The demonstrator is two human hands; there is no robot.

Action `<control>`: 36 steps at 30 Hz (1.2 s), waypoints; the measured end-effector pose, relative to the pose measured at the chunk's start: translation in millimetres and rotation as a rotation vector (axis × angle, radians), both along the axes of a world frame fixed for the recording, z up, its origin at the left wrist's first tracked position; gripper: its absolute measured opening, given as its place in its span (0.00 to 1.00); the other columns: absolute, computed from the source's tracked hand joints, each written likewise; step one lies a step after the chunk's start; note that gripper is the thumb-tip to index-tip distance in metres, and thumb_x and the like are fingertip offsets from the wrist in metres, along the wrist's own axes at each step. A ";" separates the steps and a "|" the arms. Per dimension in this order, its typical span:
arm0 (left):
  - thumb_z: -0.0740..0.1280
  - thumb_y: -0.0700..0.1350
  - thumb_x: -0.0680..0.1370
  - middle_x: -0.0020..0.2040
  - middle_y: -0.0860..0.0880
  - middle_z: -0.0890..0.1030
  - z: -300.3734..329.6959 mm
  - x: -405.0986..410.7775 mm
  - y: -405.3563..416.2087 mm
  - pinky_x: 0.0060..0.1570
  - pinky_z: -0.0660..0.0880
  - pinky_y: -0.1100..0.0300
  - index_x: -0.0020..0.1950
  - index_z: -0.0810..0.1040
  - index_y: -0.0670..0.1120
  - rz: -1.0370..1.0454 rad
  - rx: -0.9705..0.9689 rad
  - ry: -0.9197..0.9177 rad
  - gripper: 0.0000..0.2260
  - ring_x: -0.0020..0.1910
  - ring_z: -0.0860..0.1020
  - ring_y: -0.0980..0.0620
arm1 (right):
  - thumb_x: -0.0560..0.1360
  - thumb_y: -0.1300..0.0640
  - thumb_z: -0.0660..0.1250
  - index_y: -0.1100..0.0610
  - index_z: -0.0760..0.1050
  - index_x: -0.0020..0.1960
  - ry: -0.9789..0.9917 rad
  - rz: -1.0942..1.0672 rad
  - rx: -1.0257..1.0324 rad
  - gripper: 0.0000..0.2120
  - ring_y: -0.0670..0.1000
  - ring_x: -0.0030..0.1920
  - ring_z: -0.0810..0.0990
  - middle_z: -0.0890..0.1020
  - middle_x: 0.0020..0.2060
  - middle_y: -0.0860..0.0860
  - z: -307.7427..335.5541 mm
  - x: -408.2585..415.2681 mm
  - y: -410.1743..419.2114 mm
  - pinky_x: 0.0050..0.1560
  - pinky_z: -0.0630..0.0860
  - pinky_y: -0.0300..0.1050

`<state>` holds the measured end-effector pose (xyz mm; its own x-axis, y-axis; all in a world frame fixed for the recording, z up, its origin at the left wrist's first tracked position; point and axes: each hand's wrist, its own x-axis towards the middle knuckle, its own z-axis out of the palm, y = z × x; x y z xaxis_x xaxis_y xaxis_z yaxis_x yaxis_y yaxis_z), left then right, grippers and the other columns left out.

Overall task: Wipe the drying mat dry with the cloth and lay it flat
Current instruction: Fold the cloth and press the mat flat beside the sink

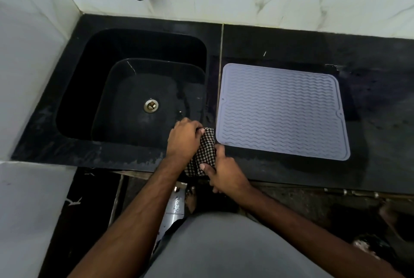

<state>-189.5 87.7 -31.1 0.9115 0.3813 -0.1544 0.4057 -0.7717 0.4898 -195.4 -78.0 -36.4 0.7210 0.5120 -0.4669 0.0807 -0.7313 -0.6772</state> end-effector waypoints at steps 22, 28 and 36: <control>0.70 0.49 0.78 0.49 0.49 0.81 6.2 61.9 -10.0 0.52 0.79 0.49 0.56 0.82 0.46 -0.069 -0.181 -0.159 0.10 0.48 0.80 0.49 | 0.79 0.40 0.63 0.51 0.62 0.72 -0.322 -0.129 -0.215 0.27 0.59 0.58 0.80 0.83 0.55 0.56 30.0 88.5 -23.9 0.54 0.78 0.56; 0.70 0.48 0.79 0.53 0.48 0.81 20.0 99.7 -32.4 0.54 0.80 0.48 0.60 0.81 0.45 -0.067 -0.161 -0.191 0.12 0.51 0.80 0.50 | 0.79 0.44 0.65 0.53 0.63 0.74 -0.317 -0.214 -0.179 0.28 0.59 0.60 0.80 0.82 0.59 0.56 29.6 143.6 -67.8 0.58 0.77 0.56; 0.70 0.49 0.80 0.56 0.47 0.82 46.0 180.2 -78.8 0.57 0.79 0.51 0.63 0.80 0.43 -0.008 -0.147 -0.243 0.15 0.54 0.81 0.52 | 0.81 0.46 0.64 0.53 0.63 0.76 -0.348 -0.227 -0.174 0.27 0.57 0.65 0.76 0.78 0.65 0.56 46.8 232.1 -123.9 0.63 0.75 0.57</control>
